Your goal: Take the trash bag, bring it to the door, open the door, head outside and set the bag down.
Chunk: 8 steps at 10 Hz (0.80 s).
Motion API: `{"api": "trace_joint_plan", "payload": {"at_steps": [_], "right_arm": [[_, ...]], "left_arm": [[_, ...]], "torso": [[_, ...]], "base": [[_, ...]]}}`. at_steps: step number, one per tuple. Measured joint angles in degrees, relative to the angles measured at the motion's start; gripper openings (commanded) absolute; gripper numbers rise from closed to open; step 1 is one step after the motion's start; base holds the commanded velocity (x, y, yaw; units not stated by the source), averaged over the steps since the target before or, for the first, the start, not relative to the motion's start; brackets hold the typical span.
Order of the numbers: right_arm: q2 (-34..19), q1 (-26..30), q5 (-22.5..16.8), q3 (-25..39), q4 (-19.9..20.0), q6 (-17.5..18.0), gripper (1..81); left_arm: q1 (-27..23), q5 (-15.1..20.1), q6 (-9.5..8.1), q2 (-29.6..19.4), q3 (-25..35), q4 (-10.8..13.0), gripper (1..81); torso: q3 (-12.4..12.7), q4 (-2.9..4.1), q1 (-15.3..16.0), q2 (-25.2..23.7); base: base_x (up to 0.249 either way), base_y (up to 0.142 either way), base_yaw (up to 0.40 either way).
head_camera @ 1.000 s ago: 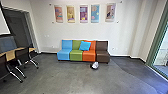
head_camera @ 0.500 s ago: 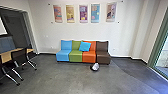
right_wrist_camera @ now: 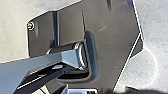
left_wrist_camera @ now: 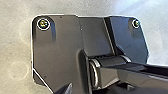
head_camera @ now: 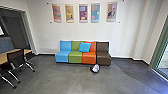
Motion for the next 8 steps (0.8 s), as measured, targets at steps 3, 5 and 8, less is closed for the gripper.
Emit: {"api": "trace_joint_plan", "payload": {"at_steps": [3, 5, 8], "right_arm": [[0.11, 0.00, 0.00, -0.22, 0.00, 0.00, 81.1], [0.11, 0.02, 0.02, -0.23, 0.00, 0.00, 81.1], [0.11, 0.00, 0.02, -0.33, 0.00, 0.00, 81.1]], "left_arm": [[0.00, -0.02, -0.02, 0.09, 0.00, 0.00, 81.1], [0.00, -0.02, 0.00, 0.11, 0.00, 0.00, 81.1], [0.00, -0.02, -0.02, 0.09, 0.00, 0.00, 81.1]], "torso": [[0.00, 0.00, 0.00, 0.00], [0.00, 0.00, 0.00, 0.00], [0.00, 0.00, 0.00, 0.00]], "base": [[0.191, 0.000, 0.000], [0.191, 0.000, 0.000], [0.191, 0.000, 0.000]]}}
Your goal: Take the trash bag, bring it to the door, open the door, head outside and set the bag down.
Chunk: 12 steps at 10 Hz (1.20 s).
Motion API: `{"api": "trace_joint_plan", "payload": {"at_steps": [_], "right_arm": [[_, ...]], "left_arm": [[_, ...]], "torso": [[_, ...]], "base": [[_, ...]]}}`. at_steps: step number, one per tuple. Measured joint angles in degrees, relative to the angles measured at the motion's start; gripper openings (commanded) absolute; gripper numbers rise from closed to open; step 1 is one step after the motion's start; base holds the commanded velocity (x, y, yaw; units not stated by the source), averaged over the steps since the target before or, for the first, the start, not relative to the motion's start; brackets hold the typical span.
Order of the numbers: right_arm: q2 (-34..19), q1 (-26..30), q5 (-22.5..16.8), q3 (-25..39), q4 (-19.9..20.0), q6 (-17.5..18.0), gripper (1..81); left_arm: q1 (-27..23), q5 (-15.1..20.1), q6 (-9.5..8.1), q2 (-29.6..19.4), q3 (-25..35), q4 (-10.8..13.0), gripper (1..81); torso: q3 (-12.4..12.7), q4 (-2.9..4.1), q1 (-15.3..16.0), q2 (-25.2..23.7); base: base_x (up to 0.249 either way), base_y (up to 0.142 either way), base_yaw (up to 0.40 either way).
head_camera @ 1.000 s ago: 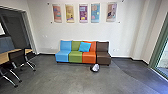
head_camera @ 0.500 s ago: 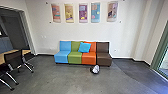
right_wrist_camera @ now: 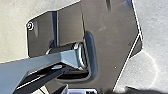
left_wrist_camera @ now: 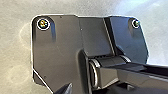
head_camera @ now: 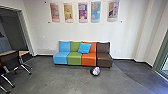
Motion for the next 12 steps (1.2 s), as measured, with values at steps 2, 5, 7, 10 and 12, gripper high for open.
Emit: {"api": "trace_joint_plan", "payload": {"at_steps": [2, 5, 7, 10, 12], "right_arm": [[0.00, 0.00, -0.02, 0.00, 0.00, 0.00, 81.1], [0.00, 0.04, 0.04, -0.01, 0.00, 0.00, 81.1], [0.02, 0.00, -0.02, -0.17, -0.02, 0.00, 81.1], [0.10, 0.00, -0.02, -0.15, -0.02, -0.02, 81.1], [-0.01, 0.00, -0.02, -0.17, -0.02, -0.02, 81.1]], "left_arm": [[0.00, 0.00, 0.00, 0.02, 0.00, 0.00, 81.1], [-0.02, 0.00, 0.00, -0.11, -0.15, 0.00, 81.1], [0.00, -0.02, 0.02, 0.17, 0.00, 0.00, 81.1], [0.00, -0.02, 0.02, 0.16, -0.02, 0.00, 81.1], [0.00, -0.02, 0.02, 0.20, 0.00, 0.00, 81.1]], "torso": [[0.00, 0.00, 0.00, 0.00], [0.00, 0.00, 0.05, 0.00], [0.00, 0.00, 0.02, 0.00], [0.00, 0.00, 0.05, 0.00], [0.00, 0.00, 0.05, 0.00]], "base": [[0.190, -0.035, 0.000], [0.191, -0.070, 0.000], [0.190, -0.071, 0.000], [0.191, -0.081, 0.000], [0.191, -0.085, 0.000]]}}
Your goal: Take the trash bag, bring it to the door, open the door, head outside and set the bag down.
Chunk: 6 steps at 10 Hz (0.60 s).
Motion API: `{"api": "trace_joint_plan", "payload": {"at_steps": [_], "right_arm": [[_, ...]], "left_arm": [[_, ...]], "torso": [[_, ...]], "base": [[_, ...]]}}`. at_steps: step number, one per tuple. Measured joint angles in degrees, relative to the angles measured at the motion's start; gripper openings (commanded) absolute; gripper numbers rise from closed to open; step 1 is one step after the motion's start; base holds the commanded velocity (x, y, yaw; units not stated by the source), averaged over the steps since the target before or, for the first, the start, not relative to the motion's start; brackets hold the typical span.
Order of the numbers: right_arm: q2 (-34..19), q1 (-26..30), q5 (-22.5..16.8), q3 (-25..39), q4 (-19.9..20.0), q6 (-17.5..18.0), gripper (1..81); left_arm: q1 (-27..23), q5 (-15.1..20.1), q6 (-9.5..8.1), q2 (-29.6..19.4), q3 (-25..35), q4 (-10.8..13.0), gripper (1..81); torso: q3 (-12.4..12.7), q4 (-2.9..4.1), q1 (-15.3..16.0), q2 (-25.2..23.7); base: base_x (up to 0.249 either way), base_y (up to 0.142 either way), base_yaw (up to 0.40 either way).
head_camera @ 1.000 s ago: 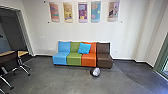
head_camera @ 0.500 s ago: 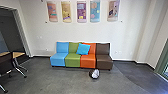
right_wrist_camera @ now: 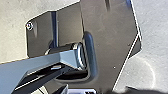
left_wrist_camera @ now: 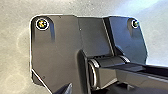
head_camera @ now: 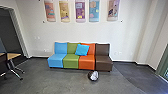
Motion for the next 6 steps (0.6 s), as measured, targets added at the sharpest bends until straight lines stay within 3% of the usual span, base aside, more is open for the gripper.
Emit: {"api": "trace_joint_plan", "payload": {"at_steps": [6], "right_arm": [[0.01, 0.00, 0.00, 0.00, 0.00, 0.00, 81.1]], "left_arm": [[-0.02, 0.00, -0.02, -0.02, -0.02, 0.00, 81.1]], "torso": [[0.00, 0.00, 0.00, 0.00]], "base": [[0.191, -0.097, 0.000]]}}
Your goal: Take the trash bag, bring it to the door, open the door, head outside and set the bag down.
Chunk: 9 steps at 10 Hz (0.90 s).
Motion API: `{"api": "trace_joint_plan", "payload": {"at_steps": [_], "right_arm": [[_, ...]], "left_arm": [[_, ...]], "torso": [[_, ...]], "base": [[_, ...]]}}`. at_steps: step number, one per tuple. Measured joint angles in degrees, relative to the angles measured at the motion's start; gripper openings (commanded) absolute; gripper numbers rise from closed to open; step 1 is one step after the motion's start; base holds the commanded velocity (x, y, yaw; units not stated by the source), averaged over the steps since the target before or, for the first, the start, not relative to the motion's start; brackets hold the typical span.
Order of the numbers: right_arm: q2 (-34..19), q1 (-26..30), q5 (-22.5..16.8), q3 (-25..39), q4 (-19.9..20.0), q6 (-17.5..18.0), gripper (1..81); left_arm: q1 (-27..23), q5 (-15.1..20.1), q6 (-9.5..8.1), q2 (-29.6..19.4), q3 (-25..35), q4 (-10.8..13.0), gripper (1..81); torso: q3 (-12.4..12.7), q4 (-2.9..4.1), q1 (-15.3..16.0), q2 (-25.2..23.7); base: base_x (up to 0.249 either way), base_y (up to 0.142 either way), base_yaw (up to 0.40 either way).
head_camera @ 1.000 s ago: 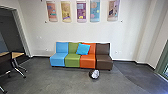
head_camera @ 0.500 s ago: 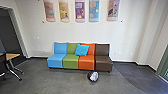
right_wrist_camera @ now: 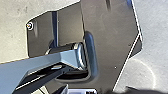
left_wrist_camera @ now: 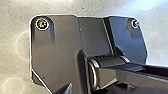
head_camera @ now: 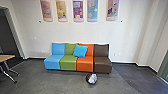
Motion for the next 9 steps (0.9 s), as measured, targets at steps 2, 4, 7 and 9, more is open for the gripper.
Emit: {"api": "trace_joint_plan", "payload": {"at_steps": [2, 4, 7, 9], "right_arm": [[0.00, 0.02, 0.00, 0.00, 0.00, 0.00, 81.1], [0.00, 0.20, -0.06, -0.04, 0.02, 0.00, 81.1], [0.02, 0.45, -0.05, -0.04, 0.00, 0.02, 81.1], [0.02, 0.48, -0.02, -0.04, 0.00, 0.00, 81.1]], "left_arm": [[0.02, 0.02, 0.00, 0.00, 0.00, 0.00, 81.1], [0.00, 0.00, 0.00, 0.00, 0.02, 0.00, 81.1], [0.00, 0.00, 0.00, 0.00, 0.00, 0.00, 81.1], [0.02, 0.00, 0.00, 0.00, 0.02, 0.00, 81.1]], "torso": [[0.00, 0.00, 0.00, 0.00], [0.00, 0.00, 0.00, 0.00], [0.00, 0.00, 0.00, 0.00], [0.00, 0.00, 0.00, 0.00]], "base": [[0.191, -0.101, 0.000], [0.191, -0.100, 0.000], [0.191, -0.100, 0.000], [0.190, -0.096, 0.000]]}}
